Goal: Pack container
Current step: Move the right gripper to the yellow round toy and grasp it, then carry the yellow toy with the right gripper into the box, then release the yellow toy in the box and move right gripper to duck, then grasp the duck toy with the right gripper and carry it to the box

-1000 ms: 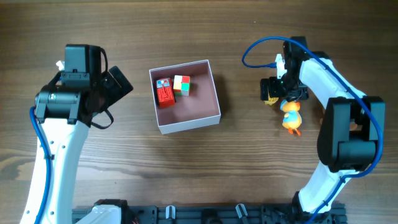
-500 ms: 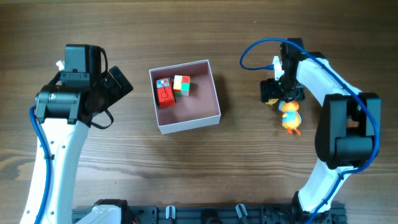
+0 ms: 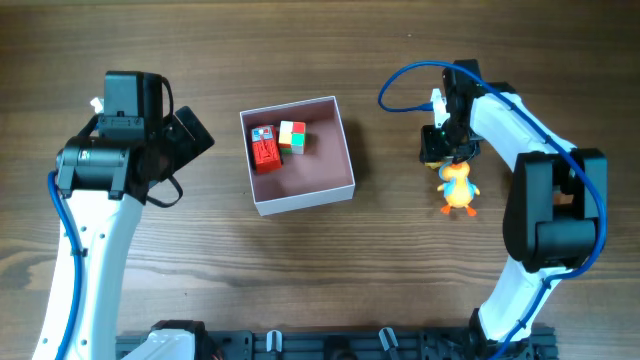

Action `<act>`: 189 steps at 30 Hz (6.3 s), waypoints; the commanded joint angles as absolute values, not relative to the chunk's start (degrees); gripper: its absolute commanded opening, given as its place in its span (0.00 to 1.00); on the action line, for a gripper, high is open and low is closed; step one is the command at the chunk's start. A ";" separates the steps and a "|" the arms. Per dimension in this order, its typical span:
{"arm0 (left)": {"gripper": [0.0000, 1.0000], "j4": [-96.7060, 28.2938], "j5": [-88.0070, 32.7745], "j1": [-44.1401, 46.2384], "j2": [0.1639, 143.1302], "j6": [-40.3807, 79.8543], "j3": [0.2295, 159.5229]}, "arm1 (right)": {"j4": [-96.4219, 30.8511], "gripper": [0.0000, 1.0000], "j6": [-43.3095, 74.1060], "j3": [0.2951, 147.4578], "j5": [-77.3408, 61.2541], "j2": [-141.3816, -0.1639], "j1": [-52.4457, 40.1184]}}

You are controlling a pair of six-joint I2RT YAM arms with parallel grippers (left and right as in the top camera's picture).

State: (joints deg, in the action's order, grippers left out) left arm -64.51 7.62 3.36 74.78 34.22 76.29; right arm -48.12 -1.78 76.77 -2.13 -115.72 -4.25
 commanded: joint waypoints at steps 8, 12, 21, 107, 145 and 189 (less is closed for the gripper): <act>1.00 -64.58 7.35 2.98 74.78 34.76 76.07 | -49.45 0.04 -1.32 76.20 -4.05 -114.74 -4.71; 1.00 -64.58 7.35 2.98 74.78 34.76 76.07 | -49.47 0.04 -1.32 76.31 -3.88 -109.23 -4.71; 1.00 -64.58 7.35 2.98 74.78 34.76 76.07 | -50.35 0.04 -1.28 76.31 -3.97 -96.33 -4.71; 1.00 -73.36 4.75 -10.72 73.23 25.67 89.91 | -62.61 0.09 10.46 86.00 -0.10 -105.36 -32.95; 1.00 -73.78 4.78 -10.72 73.23 25.65 89.91 | -80.23 1.00 6.96 103.18 1.39 -82.39 -6.94; 1.00 -74.02 4.78 -10.72 73.23 25.65 89.91 | -52.95 0.21 1.61 67.40 -0.10 -107.50 3.31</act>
